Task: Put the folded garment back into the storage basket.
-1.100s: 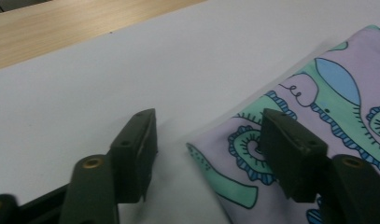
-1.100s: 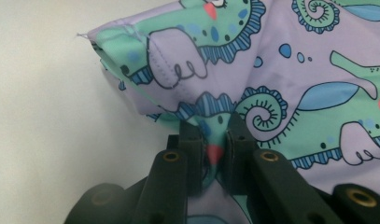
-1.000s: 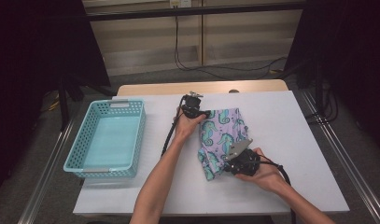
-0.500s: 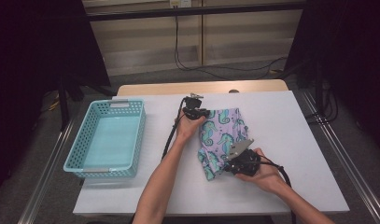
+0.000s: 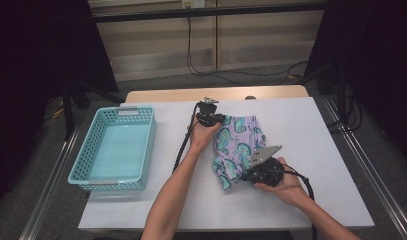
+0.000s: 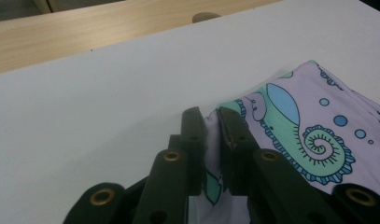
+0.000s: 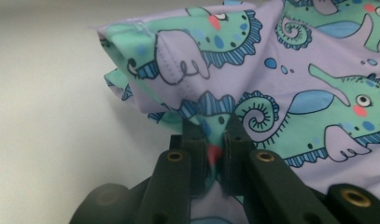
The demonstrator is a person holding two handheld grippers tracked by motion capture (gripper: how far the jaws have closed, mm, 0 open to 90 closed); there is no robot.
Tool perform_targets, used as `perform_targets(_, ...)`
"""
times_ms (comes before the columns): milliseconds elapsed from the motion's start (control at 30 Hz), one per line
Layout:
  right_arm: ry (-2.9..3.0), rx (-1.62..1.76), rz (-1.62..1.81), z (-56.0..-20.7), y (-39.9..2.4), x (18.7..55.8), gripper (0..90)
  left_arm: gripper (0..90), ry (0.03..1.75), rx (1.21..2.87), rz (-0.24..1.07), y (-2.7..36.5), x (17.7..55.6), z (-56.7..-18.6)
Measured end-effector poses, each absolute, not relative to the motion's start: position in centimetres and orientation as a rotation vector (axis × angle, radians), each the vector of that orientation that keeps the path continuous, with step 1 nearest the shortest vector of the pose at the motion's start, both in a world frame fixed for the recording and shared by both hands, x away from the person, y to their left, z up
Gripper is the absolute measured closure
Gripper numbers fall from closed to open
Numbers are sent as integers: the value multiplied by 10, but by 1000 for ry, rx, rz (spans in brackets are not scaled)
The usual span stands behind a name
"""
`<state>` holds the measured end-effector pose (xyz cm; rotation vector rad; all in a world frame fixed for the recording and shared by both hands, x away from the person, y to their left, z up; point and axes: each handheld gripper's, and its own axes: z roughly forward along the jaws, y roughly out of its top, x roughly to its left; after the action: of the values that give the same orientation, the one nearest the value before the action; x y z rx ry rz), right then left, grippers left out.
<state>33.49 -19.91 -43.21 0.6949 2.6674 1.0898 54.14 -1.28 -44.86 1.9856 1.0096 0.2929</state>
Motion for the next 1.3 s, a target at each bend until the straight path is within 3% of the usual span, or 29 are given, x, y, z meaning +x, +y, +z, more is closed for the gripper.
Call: perform_targets(1300, 2495, 721, 1352, -400, -211, 327, 838, 819, 968, 1963, 292, -6, 537, -408)
